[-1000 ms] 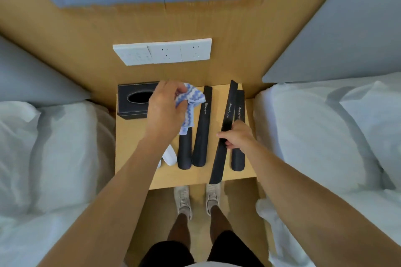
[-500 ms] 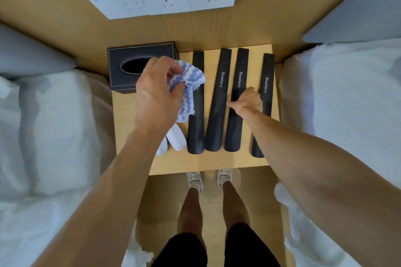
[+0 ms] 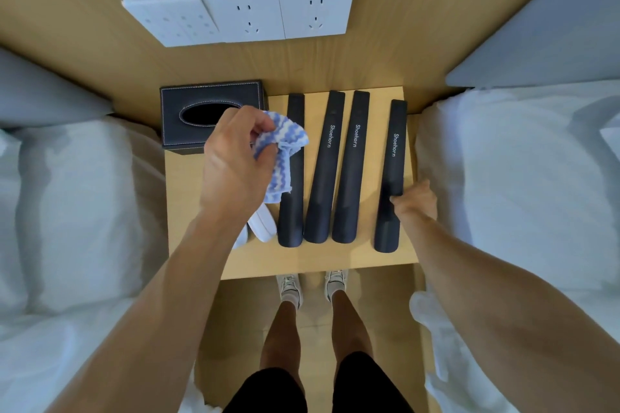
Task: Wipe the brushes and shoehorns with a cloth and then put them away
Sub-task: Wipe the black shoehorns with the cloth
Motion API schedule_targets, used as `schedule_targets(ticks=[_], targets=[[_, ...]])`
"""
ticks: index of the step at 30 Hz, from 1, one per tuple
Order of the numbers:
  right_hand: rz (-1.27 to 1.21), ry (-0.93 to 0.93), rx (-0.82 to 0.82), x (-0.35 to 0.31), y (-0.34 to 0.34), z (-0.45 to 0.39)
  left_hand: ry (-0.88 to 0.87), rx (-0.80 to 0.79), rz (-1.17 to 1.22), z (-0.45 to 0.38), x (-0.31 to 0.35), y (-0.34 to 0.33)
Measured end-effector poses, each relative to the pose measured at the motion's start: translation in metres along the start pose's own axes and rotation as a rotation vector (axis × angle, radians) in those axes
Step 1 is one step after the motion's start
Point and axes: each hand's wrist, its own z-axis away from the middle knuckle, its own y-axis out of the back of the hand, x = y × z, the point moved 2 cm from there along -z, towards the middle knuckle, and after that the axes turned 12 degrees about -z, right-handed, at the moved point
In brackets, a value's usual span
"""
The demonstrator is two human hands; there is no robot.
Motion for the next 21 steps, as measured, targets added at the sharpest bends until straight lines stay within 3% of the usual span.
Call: schedule_targets(ticks=[9,14,17,21], targets=[[-0.227,0.037,-0.049,-0.004,0.017,0.009,-0.036,0.03,0.019,0.019,0.007,0.018],[-0.744,0.087,-0.12,-0.035,0.054,0.06,-0.086,0.083,0.056,0.027,0.028,0.045],[-1.018,0.198,-0.215,-0.064,0.085,0.109,-0.07,0.104,0.092,0.029,0.042,0.064],[-1.147,0.445,-0.29,-0.096,0.133,0.177,-0.172,0.177,0.158,0.032,0.07,0.1]])
